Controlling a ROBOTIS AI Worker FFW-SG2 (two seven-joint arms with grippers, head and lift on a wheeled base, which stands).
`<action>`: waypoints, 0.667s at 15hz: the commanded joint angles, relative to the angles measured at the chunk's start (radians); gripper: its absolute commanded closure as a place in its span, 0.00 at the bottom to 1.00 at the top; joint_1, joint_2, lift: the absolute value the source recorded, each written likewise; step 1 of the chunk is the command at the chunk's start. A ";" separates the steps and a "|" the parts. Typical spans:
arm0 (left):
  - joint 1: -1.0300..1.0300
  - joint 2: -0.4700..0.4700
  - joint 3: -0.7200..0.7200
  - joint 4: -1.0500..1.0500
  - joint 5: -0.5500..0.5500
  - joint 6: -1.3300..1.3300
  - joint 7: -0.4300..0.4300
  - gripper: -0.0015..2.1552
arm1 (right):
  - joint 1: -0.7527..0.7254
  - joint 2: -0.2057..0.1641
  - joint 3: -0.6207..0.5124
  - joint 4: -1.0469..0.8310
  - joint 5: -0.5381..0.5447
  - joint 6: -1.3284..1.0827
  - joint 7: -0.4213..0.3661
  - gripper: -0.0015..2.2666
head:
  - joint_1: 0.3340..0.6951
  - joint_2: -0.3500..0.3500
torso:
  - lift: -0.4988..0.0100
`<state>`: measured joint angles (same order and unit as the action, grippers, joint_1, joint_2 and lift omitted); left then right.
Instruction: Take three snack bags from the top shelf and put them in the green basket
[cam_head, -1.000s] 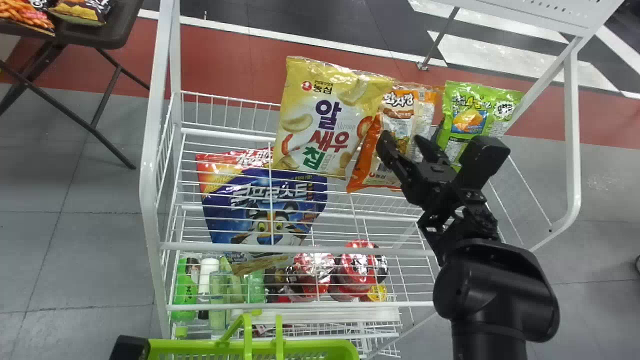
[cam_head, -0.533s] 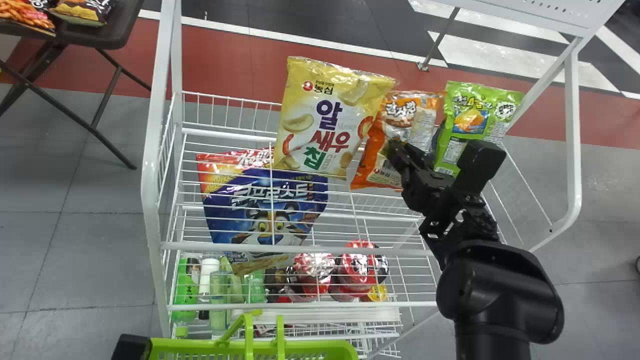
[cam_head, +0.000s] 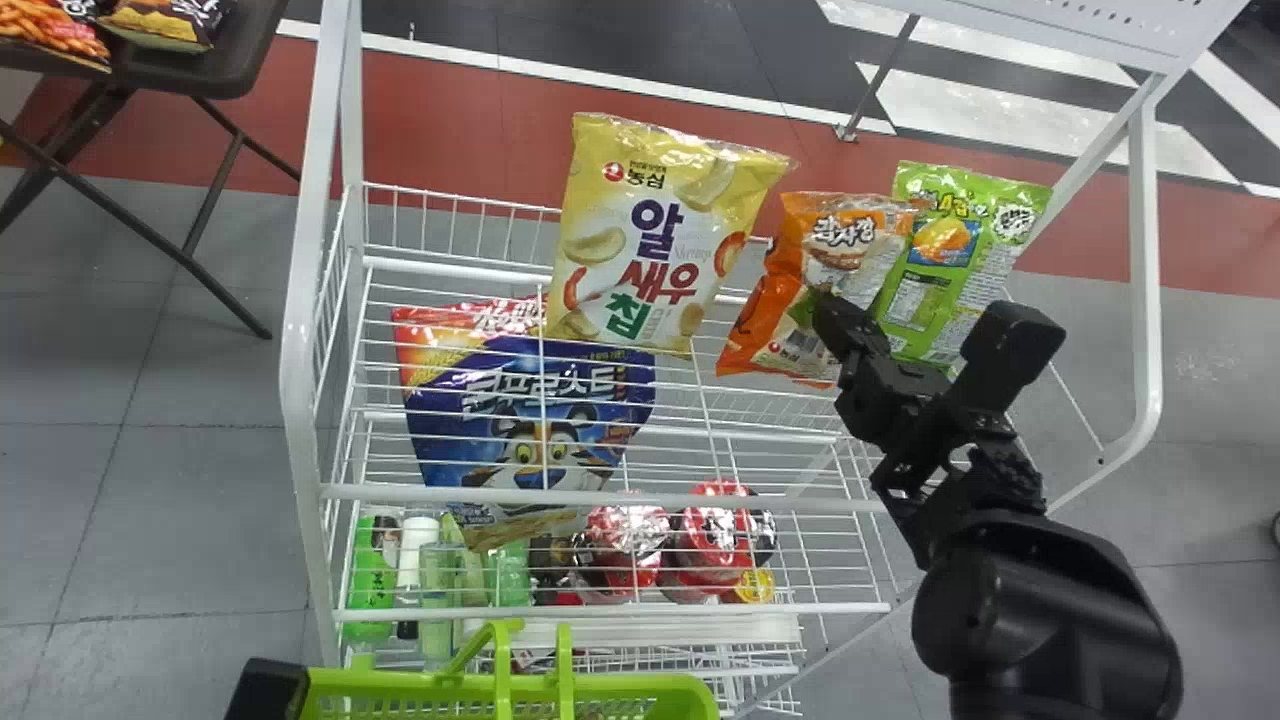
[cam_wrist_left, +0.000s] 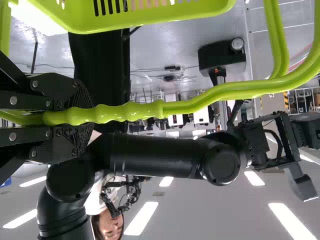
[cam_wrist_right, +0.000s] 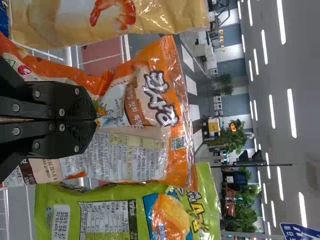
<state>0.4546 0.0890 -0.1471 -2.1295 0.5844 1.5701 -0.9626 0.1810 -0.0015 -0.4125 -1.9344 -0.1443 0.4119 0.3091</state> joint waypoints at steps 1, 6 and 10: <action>-0.002 0.000 0.000 0.000 0.000 0.001 0.001 0.49 | 0.025 0.002 -0.017 -0.046 -0.040 0.002 0.019 0.94 | 1.00 0.00 | 0.92; -0.014 0.002 -0.003 0.002 -0.001 0.001 0.004 0.49 | 0.141 0.002 -0.015 -0.232 -0.112 0.063 0.068 0.94 | 1.00 0.00 | 0.92; -0.017 0.002 0.001 0.005 0.000 0.001 0.004 0.49 | 0.265 0.002 -0.061 -0.440 -0.212 0.364 0.107 0.94 | 1.00 0.00 | 0.92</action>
<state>0.4380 0.0905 -0.1473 -2.1248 0.5843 1.5701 -0.9587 0.4002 -0.0015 -0.4520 -2.2975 -0.3180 0.6635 0.4075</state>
